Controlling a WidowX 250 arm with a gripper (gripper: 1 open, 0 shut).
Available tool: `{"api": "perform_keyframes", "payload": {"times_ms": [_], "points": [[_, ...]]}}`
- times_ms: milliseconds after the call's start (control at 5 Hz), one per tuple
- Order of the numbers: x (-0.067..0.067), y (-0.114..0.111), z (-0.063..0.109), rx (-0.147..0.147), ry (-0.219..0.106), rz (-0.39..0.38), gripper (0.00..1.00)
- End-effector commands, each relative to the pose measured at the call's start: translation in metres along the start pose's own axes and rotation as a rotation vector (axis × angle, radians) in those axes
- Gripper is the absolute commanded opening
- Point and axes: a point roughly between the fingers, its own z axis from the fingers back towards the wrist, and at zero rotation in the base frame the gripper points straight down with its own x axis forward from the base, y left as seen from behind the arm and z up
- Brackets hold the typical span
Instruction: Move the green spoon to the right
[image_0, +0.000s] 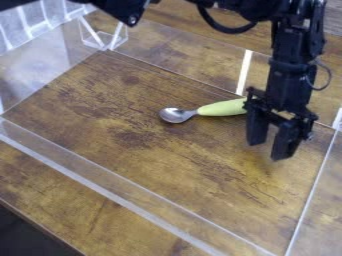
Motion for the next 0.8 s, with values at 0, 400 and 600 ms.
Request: {"api": "perform_keyframes", "payload": {"times_ms": [0,400,600], "points": [[0.001,-0.001,0.043,0.026,-0.104,0.007,1.00],[-0.009,-0.001,0.059,0.025,-0.108,0.033,1.00],[-0.020,-0.002,0.068,0.025,-0.112,0.046,1.00]]}}
